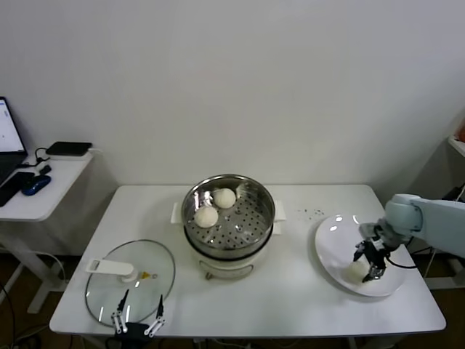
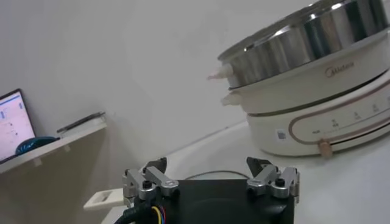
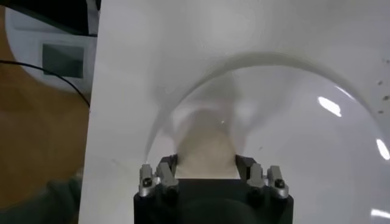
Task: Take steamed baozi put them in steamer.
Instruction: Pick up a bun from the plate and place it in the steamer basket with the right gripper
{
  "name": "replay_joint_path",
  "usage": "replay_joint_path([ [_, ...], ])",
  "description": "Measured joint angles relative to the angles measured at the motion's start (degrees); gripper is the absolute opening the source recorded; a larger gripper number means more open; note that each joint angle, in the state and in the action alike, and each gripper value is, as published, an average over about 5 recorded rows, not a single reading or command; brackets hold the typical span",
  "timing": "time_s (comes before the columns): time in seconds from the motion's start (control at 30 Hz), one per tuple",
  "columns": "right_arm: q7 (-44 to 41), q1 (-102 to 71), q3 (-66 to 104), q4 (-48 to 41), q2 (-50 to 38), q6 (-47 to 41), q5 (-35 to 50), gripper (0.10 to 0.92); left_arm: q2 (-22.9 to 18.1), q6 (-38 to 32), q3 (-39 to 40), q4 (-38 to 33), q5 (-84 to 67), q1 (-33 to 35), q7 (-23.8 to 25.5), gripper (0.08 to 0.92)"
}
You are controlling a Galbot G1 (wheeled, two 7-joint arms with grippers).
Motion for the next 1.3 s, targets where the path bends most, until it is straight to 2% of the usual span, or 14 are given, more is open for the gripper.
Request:
replay_joint_path([
  [0.3,-3.39,13.53,-6.41,1.91,5.36,4.85,5.87,0.653,0.28,0.00,-0.09,-0.49,-0.06,-0.01,-0.06,0.823],
  [0.57,-6.81,22.53,-5.69,3.33,12.37,11.13,8.28,0.653,0.27,0.09,0.07,-0.78,-0.06,0.10,-0.33,0.823],
  [0.97,-6.49,25.46,3.69,9.83,21.78,17.64,4.41,0.648,-0.11,0.06,0.56,-0.54,0.22,0.38,-0.86,0.823],
  [1.3,-4.25,20.12,9.69,9.84,30.11,20.06,-3.11,0.653,-0.30,0.02,0.57,-0.18,0.45,0.64,-1.45,0.823],
])
